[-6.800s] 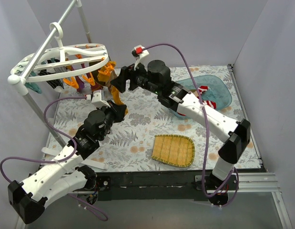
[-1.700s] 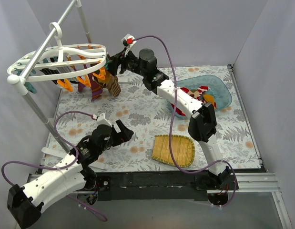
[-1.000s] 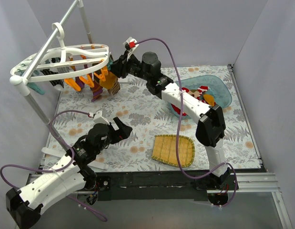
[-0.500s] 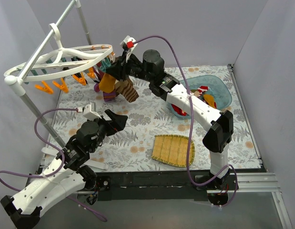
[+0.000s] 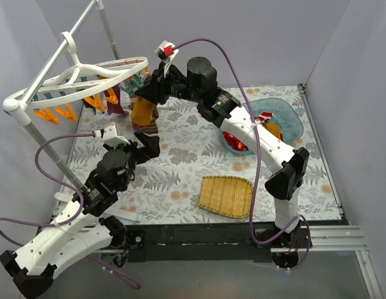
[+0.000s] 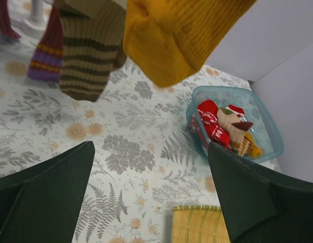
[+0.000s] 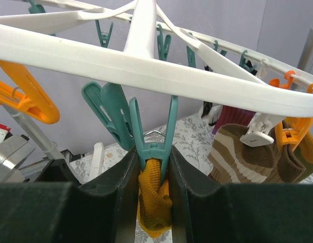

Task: Remove the socks clipped to the hanger
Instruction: Remove the sock from the hanger.

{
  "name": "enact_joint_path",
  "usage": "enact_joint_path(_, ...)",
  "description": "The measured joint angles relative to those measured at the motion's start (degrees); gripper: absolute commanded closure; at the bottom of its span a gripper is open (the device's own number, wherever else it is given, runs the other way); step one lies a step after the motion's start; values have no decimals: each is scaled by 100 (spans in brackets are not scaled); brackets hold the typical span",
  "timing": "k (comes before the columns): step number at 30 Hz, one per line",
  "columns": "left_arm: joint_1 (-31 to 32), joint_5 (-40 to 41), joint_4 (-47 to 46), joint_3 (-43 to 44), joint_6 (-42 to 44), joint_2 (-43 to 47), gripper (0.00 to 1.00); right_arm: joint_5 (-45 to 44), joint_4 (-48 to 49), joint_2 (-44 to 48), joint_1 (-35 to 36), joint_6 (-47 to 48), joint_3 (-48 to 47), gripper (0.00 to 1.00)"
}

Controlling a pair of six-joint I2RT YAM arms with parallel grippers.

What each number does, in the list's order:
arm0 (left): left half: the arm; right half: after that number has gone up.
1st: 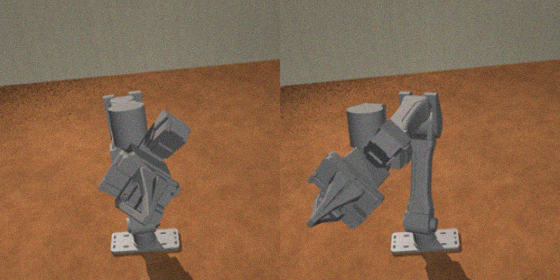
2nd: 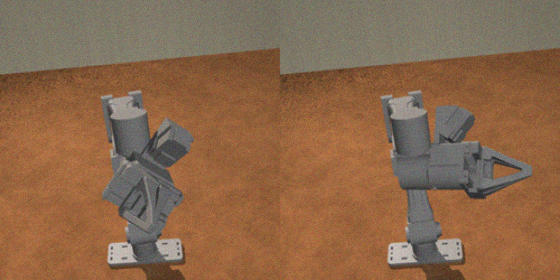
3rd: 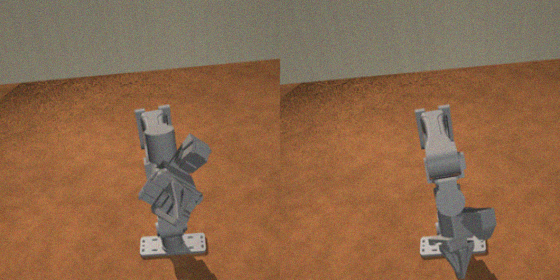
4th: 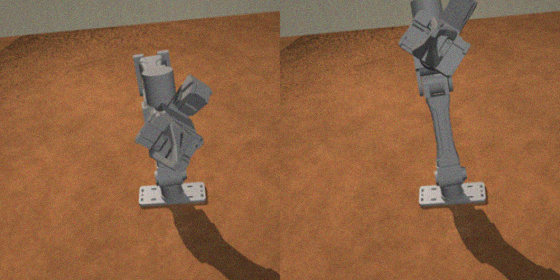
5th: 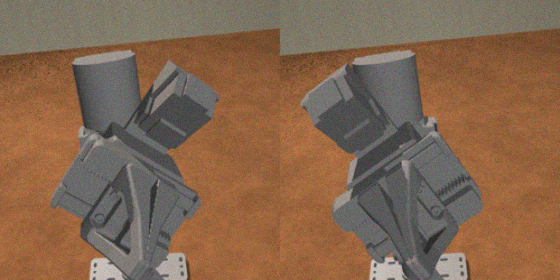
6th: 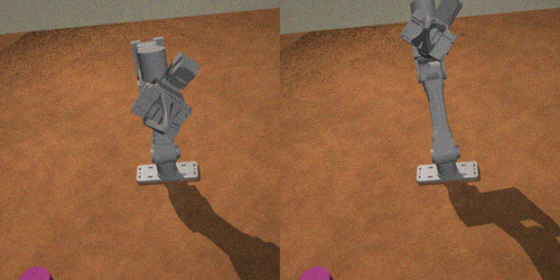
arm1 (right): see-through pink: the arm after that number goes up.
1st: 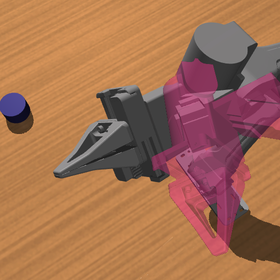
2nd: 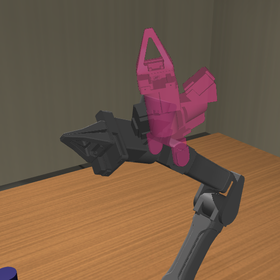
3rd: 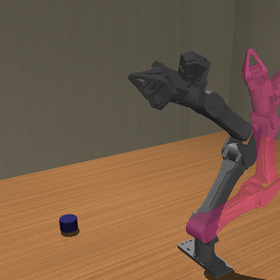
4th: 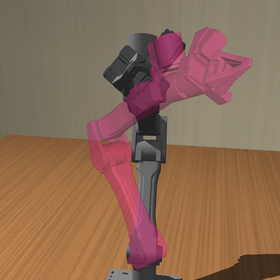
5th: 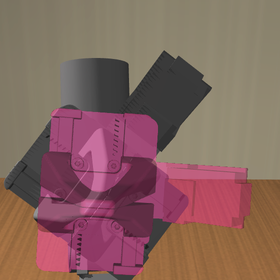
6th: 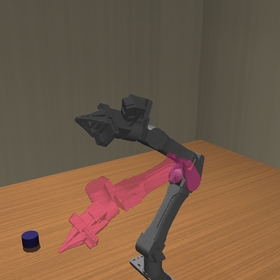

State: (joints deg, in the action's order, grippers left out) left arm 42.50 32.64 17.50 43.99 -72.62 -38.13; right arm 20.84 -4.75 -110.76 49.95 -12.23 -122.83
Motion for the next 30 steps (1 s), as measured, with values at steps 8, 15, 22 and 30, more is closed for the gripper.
enact_joint_path(8, 0, 610, -273, 671, 861, -603, 2, 76, -149, 4, 0, -160, -55, 85)
enact_joint_path(15, -7, 922, -708, 807, 1449, -1049, 2, 96, -157, 4, 0, -286, -55, 87)
enact_joint_path(22, -85, 1091, -1423, 793, 1788, -1255, 3, 98, -155, 4, 0, -402, -55, 88)
enact_joint_path(30, -118, 1051, -2159, 487, 1978, -1272, 23, 98, -155, 4, 0, -422, -55, 89)
